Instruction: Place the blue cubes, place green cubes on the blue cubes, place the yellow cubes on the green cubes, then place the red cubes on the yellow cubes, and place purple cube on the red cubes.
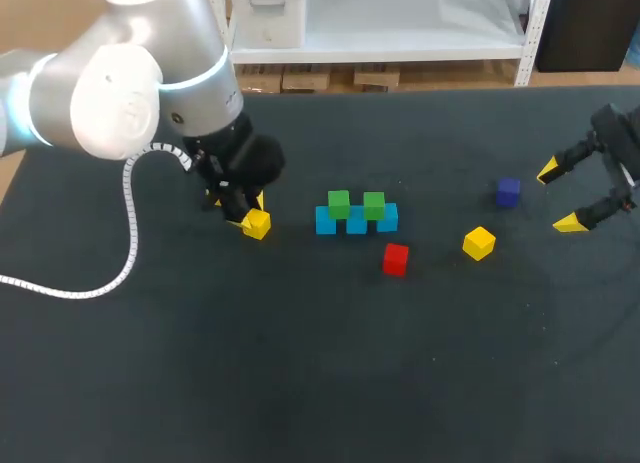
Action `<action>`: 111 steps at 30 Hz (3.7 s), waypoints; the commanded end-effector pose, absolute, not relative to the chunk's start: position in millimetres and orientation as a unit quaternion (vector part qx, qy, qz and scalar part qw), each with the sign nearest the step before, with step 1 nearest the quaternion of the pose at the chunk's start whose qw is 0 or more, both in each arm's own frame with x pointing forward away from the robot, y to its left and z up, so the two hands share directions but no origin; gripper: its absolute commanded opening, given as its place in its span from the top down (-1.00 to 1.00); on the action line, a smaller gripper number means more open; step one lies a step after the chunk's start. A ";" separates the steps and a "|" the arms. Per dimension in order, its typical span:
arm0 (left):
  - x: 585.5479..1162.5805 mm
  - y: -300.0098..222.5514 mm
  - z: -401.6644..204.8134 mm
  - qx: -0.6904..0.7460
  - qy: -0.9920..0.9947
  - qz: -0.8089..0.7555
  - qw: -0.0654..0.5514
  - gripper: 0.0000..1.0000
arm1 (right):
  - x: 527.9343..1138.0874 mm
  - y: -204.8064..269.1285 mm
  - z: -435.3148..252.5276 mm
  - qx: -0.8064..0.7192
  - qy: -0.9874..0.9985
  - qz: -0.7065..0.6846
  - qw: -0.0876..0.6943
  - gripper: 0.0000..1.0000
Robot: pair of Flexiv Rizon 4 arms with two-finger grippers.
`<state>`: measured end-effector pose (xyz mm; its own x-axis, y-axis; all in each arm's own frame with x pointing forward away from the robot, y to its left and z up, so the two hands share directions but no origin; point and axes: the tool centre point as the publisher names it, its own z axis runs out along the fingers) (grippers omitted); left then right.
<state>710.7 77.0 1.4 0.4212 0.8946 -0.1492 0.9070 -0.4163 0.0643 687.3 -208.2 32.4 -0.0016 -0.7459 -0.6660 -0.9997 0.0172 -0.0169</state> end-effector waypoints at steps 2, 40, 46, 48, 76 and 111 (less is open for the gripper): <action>708.6 77.0 9.8 0.837 0.540 -0.049 0.074 1.00 | 687.8 -208.1 32.0 -0.657 0.664 0.245 0.260 -1.00; 699.9 -7.8 120.5 0.736 0.661 -0.031 0.141 1.00 | 687.8 -208.1 32.0 -0.657 0.664 0.245 0.260 -1.00; 696.5 -28.1 118.8 0.738 0.659 -0.034 0.144 1.00 | 687.8 -208.1 32.0 -0.657 0.664 0.245 0.260 -1.00; 695.5 -34.0 115.9 0.737 0.659 -0.033 0.144 1.00 | 687.8 -208.1 32.0 -0.657 0.664 0.245 0.260 -1.00; 704.9 -75.3 82.2 0.730 0.674 -0.013 0.111 1.00 | 687.8 -208.1 32.0 -0.657 0.664 0.245 0.260 -1.00; 709.3 -71.6 67.7 0.701 0.707 -0.003 0.096 1.00 | 687.8 -208.1 32.0 -0.657 0.664 0.245 0.260 -1.00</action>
